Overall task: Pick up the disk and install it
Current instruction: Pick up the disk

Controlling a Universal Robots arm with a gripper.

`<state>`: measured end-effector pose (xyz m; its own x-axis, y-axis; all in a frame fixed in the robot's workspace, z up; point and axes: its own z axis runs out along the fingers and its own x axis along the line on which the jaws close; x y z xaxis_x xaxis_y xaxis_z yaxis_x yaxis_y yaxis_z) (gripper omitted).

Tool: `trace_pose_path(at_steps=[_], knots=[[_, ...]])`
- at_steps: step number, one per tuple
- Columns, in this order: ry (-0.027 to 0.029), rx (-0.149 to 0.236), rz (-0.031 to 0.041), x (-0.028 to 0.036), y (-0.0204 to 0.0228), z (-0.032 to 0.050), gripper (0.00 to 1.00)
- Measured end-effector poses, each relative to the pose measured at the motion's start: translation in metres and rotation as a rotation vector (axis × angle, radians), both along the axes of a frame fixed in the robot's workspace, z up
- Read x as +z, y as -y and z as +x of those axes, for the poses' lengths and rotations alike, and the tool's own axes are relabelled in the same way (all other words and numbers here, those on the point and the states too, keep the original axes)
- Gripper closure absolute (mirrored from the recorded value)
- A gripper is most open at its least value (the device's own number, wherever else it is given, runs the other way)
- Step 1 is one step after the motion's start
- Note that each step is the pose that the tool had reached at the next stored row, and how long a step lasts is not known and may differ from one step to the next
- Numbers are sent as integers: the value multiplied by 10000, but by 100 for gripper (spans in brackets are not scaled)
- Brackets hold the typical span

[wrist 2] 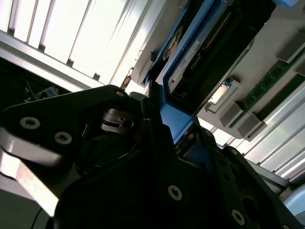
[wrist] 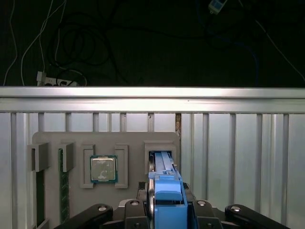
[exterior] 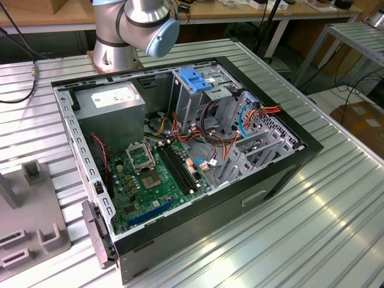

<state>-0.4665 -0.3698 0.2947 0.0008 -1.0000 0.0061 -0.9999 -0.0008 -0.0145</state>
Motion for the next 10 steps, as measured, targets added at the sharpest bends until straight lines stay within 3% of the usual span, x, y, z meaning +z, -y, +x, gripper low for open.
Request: trace_pose_path(at_steps=[10], knots=[[-1, 0, 0, 79, 0, 0, 63]])
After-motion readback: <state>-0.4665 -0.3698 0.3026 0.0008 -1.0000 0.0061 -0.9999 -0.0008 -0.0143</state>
